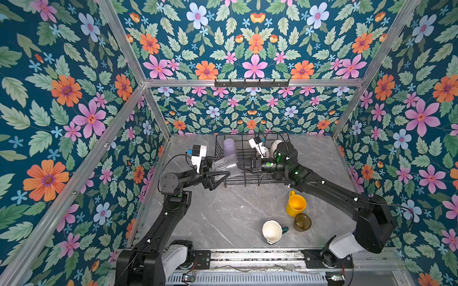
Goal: Load the cups into the dish rack
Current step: 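Grasp the clear cup's base with the left gripper beside the right gripper, then carry the clear cup over the rack with the left gripper while the right gripper withdraws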
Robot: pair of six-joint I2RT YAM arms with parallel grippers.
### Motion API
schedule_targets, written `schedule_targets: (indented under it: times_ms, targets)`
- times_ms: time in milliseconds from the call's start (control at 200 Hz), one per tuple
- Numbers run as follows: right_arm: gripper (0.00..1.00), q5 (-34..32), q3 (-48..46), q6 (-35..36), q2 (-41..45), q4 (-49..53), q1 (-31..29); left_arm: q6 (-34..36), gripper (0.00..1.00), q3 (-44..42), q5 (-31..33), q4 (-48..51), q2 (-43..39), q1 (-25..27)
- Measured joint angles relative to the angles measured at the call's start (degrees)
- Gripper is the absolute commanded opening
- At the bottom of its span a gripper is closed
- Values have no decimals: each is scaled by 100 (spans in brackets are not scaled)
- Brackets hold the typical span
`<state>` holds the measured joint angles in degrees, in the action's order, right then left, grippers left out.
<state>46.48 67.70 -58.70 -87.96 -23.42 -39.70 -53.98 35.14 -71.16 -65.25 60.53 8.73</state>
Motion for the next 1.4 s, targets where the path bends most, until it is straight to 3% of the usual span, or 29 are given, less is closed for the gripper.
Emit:
schedule_targets:
  times_ms: [200,380,570,780,900,1145,1230,1400]
  targets:
    - [0,140,-13,-380,-177,-498,-33,-243,89,-13,-4,-308,68,0]
    - [0,184,-7,-520,-221,-667,-68,-437,82,-28,-4,-560,127,-4]
    - [0,190,-4,-549,-229,-730,-72,-658,66,-28,17,-848,229,-9]
    - [0,179,-4,-557,-229,-822,-66,-887,34,20,24,-1091,299,-15]
    - [9,177,-4,-577,-229,-883,-70,-905,20,66,9,-1102,302,-15]
    - [51,-72,-81,-507,-35,-573,-83,-603,7,267,-223,-649,173,4]
    - [57,-302,-138,-317,164,-205,-72,-11,0,496,-186,227,9,4]
    - [69,-1150,-286,365,863,986,-44,2162,0,1493,564,3338,-258,11]
